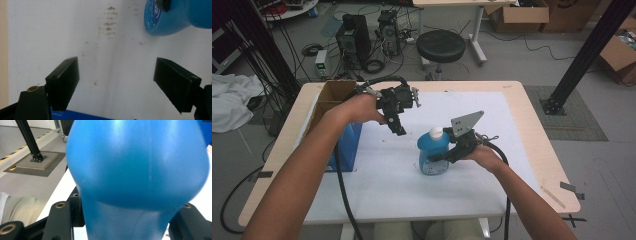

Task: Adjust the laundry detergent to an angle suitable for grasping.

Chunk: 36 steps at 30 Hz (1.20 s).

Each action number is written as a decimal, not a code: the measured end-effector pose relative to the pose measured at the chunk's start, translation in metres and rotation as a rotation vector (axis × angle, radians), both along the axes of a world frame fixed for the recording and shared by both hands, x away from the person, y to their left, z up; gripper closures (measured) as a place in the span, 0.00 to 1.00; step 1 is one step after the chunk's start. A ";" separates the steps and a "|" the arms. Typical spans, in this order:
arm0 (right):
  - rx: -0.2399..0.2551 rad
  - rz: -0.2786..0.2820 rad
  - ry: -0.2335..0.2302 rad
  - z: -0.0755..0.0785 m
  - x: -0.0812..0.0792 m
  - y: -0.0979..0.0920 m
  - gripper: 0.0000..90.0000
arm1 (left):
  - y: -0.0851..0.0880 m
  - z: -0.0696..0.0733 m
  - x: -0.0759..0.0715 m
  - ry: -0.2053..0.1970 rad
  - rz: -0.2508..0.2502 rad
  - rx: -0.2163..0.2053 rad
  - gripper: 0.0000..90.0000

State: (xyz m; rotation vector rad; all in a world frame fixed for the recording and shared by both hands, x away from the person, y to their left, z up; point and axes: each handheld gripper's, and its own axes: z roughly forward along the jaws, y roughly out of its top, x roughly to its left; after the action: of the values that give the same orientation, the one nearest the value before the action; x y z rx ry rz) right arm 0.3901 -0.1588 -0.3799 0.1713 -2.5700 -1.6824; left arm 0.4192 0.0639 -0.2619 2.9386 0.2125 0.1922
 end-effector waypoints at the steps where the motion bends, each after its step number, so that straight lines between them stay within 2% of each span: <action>1: 0.000 0.000 0.000 0.000 0.000 0.000 0.48 | 0.000 0.000 0.000 0.000 0.000 0.001 0.24; 5: 0.023 -0.012 0.002 -0.008 -0.003 0.000 0.48 | -0.001 -0.001 0.000 0.002 0.000 0.006 0.24; 9: 0.006 -0.005 0.002 -0.013 -0.005 0.002 0.48 | -0.001 -0.001 0.000 0.002 0.001 0.006 0.24; 12: 0.015 -0.009 0.010 -0.015 -0.004 0.001 0.48 | 0.000 -0.001 0.000 0.002 0.003 0.006 0.24; 36: 0.014 -0.043 0.001 -0.016 -0.010 -0.003 0.45 | -0.003 -0.002 0.000 0.004 -0.001 0.013 0.24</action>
State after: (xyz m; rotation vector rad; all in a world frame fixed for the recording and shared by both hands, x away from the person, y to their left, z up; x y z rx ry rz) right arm 0.3802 -0.1621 -0.3958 0.1168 -2.5803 -1.7146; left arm 0.4189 0.0611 -0.2635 2.9523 0.2107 0.1890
